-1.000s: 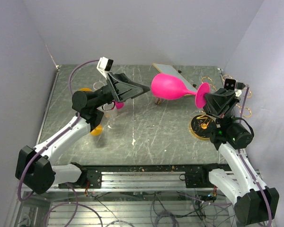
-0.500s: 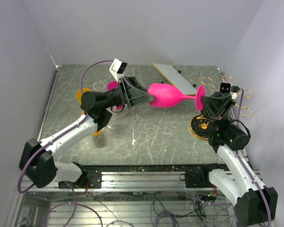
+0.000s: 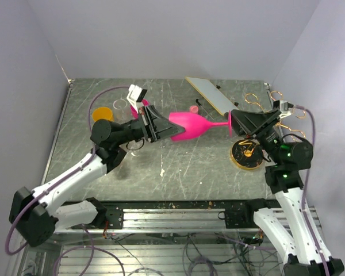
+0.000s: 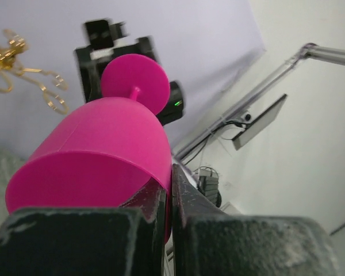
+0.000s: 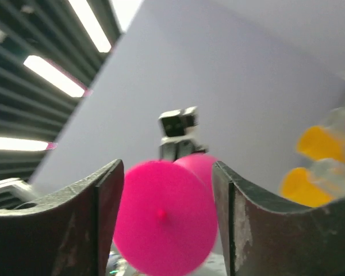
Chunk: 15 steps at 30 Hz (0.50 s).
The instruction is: Take the wine glass off the wine glass rack
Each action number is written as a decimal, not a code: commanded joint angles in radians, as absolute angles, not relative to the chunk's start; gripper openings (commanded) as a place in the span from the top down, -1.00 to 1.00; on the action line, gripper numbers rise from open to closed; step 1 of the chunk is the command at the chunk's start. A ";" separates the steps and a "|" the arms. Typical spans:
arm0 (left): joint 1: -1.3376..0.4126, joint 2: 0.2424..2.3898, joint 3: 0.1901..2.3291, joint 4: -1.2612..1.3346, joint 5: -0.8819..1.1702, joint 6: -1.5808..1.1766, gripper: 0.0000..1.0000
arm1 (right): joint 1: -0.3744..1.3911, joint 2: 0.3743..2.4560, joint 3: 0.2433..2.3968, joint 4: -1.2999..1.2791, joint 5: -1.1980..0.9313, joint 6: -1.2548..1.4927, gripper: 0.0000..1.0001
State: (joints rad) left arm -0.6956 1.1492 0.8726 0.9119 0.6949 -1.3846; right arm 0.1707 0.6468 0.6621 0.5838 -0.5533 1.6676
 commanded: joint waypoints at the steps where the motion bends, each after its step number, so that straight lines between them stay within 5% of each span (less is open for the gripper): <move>1: -0.704 1.007 0.826 0.470 0.578 -1.157 0.86 | 0.176 0.639 0.866 -0.101 -0.431 1.068 -0.33; 7: -0.711 0.862 0.822 -0.079 0.346 -0.990 0.86 | 0.176 0.689 0.892 -0.231 -0.342 0.790 -0.65; 15: -0.764 0.929 0.933 -0.597 0.075 -0.827 0.86 | 0.175 0.857 1.147 -0.472 -0.357 0.374 -0.93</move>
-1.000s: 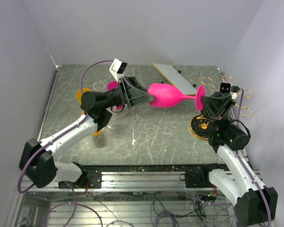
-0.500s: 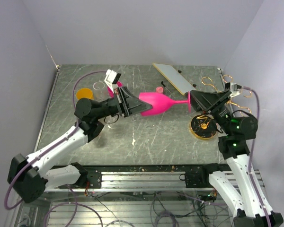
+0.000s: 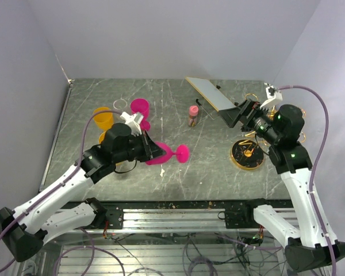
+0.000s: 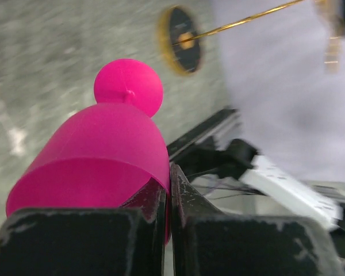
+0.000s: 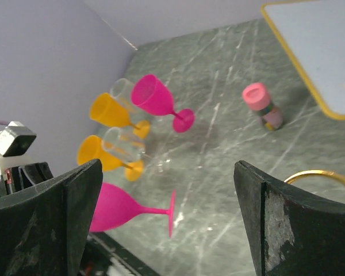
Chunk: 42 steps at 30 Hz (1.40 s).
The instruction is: Take the wine glass off the wine glass rack
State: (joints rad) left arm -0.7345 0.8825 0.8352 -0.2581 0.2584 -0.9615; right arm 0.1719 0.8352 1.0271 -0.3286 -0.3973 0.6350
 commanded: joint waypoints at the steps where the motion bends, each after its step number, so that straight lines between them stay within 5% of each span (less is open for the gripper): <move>1: -0.776 0.961 0.962 -0.650 0.033 -0.810 0.86 | 0.176 0.864 1.166 -0.493 -0.336 0.352 -0.94; 14: -0.824 1.366 1.268 -1.098 -0.304 -0.593 0.84 | 0.175 0.876 1.333 -0.701 -0.164 0.196 -0.99; 31: -0.825 1.356 1.188 -1.037 -0.201 -0.578 0.57 | 0.176 0.834 1.380 -0.779 -0.143 0.199 -0.99; 42: -0.825 1.326 1.256 -1.079 -0.274 -0.571 -0.31 | 0.175 0.835 1.387 -0.785 -0.175 0.190 -0.99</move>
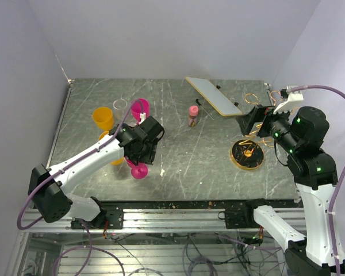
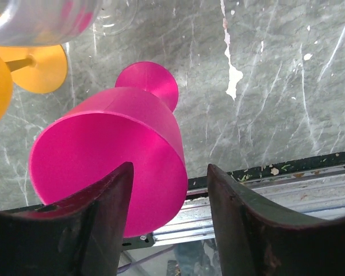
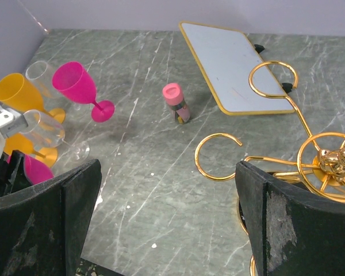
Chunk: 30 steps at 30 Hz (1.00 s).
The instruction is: Take the wine glass off the wine glass rack
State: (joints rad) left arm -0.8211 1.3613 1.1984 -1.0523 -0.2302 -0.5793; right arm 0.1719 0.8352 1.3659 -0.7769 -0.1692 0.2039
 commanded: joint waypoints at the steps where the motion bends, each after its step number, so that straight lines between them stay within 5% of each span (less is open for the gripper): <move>1: -0.825 1.310 1.271 -1.078 -0.285 -0.570 -0.36 | 0.176 0.838 1.395 -0.790 -0.174 0.187 -0.99; 7: -0.825 1.209 1.395 -1.018 -0.364 -0.522 -0.91 | 0.176 0.836 1.400 -0.779 -0.185 0.196 -0.99; 21: -0.825 0.913 1.617 -0.590 -0.417 -0.283 -0.99 | 0.175 0.789 1.561 -0.819 -0.201 0.195 -0.99; 30: -0.825 0.820 1.690 -0.533 -0.381 -0.223 -0.98 | 0.176 0.763 1.673 -0.912 -0.078 0.172 -0.99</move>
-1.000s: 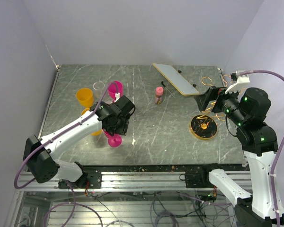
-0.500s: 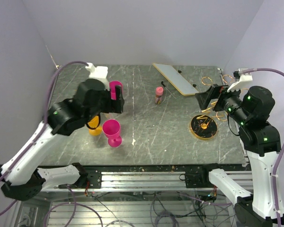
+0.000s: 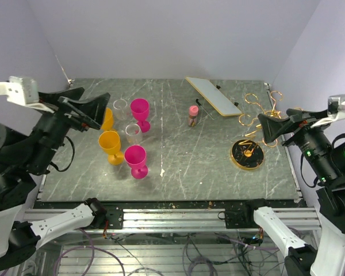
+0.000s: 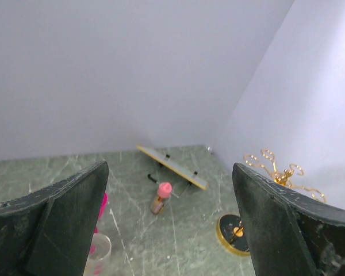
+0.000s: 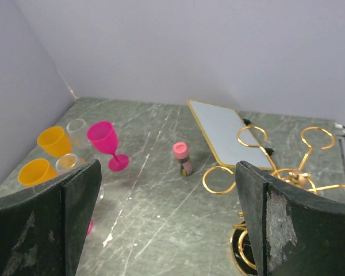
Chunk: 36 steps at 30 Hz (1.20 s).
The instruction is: Take the wine glass off the wine glass rack
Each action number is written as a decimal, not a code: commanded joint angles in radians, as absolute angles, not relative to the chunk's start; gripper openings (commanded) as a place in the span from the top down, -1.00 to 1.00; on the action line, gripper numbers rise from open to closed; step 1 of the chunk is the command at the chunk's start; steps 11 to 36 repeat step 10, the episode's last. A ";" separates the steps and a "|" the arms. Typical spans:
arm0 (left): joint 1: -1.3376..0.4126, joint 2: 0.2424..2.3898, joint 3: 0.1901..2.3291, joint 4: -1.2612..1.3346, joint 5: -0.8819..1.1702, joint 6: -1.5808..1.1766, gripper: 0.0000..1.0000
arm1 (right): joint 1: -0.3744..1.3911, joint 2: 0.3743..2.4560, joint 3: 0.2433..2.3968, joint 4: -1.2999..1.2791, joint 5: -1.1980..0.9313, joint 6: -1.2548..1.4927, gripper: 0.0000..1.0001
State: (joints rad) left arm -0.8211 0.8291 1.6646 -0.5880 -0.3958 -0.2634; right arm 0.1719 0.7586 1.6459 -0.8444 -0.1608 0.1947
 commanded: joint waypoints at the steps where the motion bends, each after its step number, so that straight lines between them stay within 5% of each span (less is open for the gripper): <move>1: -0.825 0.819 1.694 -0.537 -0.382 -0.217 -0.98 | 0.175 0.757 1.679 -0.915 -0.068 0.172 -0.99; 10: -0.825 0.834 1.723 -0.583 -0.418 -0.190 -0.98 | 0.176 0.719 1.695 -0.914 0.087 0.184 -0.99; 36: -0.825 0.834 1.723 -0.583 -0.418 -0.190 -0.98 | 0.176 0.719 1.695 -0.914 0.087 0.184 -0.99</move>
